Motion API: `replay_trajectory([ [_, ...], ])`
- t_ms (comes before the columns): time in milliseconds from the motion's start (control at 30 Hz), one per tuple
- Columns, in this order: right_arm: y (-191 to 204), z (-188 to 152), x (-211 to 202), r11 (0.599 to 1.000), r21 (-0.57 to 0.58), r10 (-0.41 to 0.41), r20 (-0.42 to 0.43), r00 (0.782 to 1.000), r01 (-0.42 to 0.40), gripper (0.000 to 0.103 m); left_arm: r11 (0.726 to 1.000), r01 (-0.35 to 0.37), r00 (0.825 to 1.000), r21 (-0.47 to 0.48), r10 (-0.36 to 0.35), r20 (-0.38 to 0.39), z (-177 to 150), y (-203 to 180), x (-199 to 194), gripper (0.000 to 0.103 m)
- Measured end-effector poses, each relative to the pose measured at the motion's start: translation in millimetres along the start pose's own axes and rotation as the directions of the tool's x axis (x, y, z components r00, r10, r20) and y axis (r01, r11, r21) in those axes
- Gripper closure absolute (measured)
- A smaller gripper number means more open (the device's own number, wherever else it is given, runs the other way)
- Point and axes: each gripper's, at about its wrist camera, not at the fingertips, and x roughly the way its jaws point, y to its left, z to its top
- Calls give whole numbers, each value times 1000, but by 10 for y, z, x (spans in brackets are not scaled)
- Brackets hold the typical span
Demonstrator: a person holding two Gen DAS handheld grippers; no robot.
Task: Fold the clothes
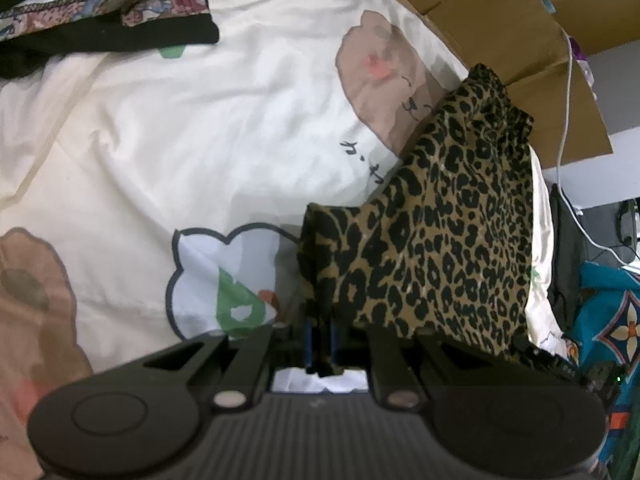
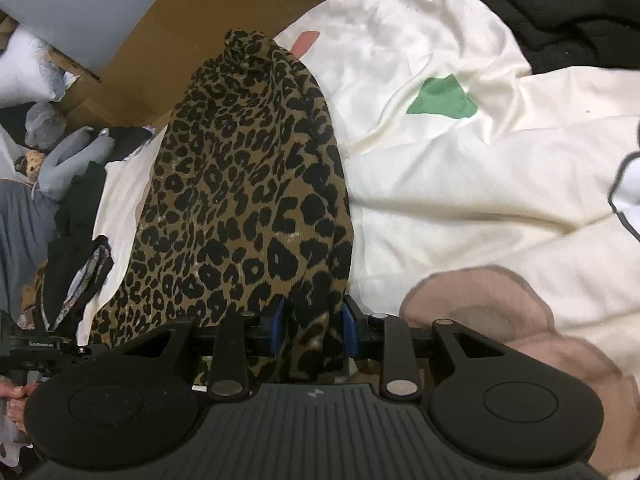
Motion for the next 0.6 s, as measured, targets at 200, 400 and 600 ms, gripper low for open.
replay_trajectory([
  [200,-1,69,-36,999,11,47,-17,999,-46,100,1000,14,1000,18,-14,-5,9,-55,-62,95],
  [400,-29,158,-198,992,54,115,-41,993,-113,100,999,23,999,43,-22,-26,-17,-111,-252,95],
  [600,38,89,-290,986,53,160,-113,981,-155,100,998,6,999,64,-3,-45,10,-104,-426,95],
])
